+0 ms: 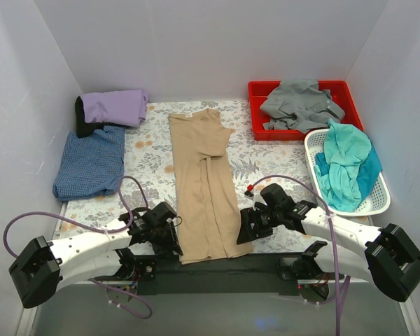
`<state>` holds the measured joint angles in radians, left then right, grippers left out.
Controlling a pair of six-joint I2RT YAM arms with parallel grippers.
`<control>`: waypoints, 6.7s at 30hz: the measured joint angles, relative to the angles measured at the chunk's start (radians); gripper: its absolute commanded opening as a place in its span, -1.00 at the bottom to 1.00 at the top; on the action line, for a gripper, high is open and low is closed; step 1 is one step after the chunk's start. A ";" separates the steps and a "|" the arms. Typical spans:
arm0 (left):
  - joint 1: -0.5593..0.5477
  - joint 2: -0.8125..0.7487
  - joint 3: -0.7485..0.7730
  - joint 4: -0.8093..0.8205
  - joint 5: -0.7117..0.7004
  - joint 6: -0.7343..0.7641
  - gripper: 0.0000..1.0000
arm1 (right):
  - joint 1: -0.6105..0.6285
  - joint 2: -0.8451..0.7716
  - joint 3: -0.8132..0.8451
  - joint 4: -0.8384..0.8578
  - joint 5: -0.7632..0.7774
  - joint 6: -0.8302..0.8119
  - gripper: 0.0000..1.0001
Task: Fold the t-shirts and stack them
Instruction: Fold the tshirt
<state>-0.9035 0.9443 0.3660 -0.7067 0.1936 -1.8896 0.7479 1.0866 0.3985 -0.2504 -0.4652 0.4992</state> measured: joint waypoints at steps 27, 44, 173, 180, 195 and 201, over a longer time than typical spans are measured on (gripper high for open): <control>-0.084 0.000 0.146 -0.020 -0.062 -0.014 -1.00 | 0.073 -0.095 -0.023 -0.014 0.023 0.022 -0.97; -0.061 0.132 0.442 -0.197 -0.301 0.035 -1.00 | 0.063 0.097 0.317 -0.099 0.139 -0.154 -0.97; 0.654 0.463 0.345 0.330 -0.008 0.587 0.68 | -0.268 0.644 0.539 0.085 -0.033 -0.227 0.23; 0.671 0.368 0.210 0.459 0.099 0.546 0.73 | -0.267 0.639 0.494 0.175 -0.063 -0.146 0.24; 0.704 0.412 0.056 0.895 0.285 0.482 0.71 | -0.222 0.734 0.487 0.424 -0.121 0.048 0.23; 0.706 0.450 0.018 1.016 0.318 0.453 0.34 | -0.183 0.769 0.486 0.523 -0.129 0.109 0.08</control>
<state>-0.1974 1.3941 0.3840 0.3096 0.5117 -1.4364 0.5644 1.8557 0.8841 0.2722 -0.5945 0.6086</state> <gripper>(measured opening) 0.756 0.607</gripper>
